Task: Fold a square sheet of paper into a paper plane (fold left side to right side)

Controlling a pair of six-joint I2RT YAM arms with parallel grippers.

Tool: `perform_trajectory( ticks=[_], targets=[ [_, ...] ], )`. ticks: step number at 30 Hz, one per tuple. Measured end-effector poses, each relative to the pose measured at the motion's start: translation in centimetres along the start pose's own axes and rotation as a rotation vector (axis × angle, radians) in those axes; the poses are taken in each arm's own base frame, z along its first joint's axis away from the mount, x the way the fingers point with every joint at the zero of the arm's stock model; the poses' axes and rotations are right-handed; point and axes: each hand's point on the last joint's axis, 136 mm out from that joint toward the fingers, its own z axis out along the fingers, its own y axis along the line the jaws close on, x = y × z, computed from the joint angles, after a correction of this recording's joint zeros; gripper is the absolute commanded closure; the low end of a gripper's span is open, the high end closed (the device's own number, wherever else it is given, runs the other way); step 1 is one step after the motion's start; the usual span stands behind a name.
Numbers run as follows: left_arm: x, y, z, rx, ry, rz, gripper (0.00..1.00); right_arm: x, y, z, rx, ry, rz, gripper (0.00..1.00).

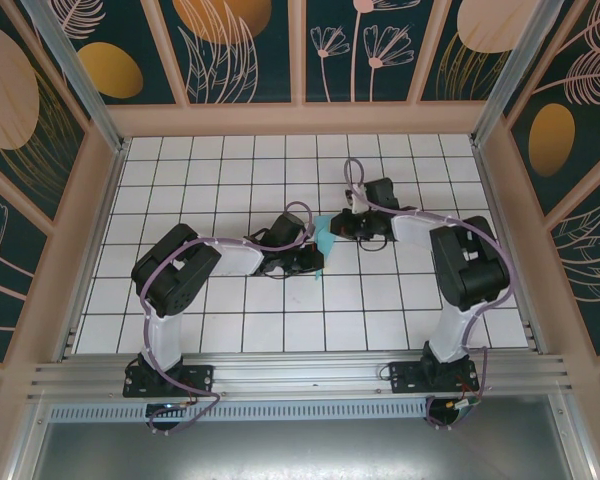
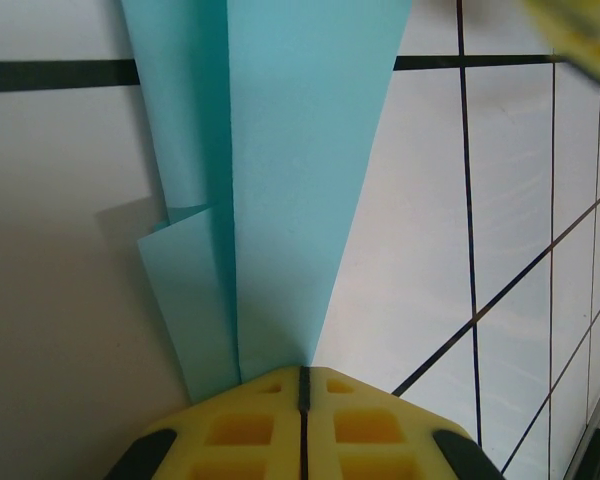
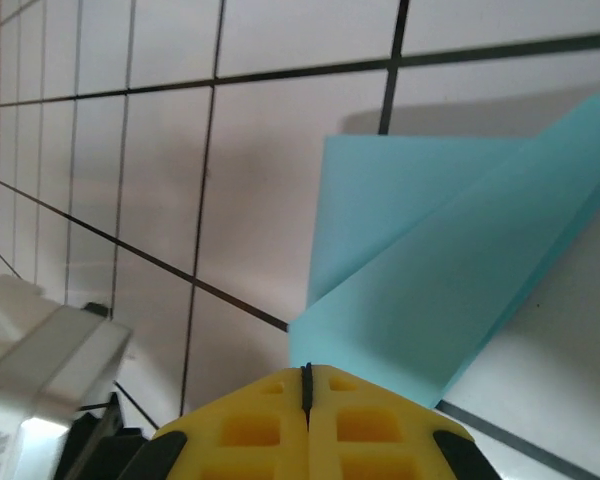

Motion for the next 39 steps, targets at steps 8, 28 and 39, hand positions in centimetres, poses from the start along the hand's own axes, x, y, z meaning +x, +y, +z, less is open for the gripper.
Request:
perform_trajectory(
  ticks=[8,28,39],
  targets=[
    [0.0,-0.2,-0.1,0.002,-0.004,0.005,0.84,1.7,-2.3,2.3,0.038,0.064,0.064,1.0],
    [1.1,-3.6,-2.7,0.122,0.033,0.019,0.81,1.7,-2.5,2.5,0.069,0.094,0.088,1.0],
    [2.1,-1.7,-1.3,0.085,0.071,-0.014,0.82,1.7,-2.5,2.5,0.076,0.097,0.086,1.0]
  ],
)
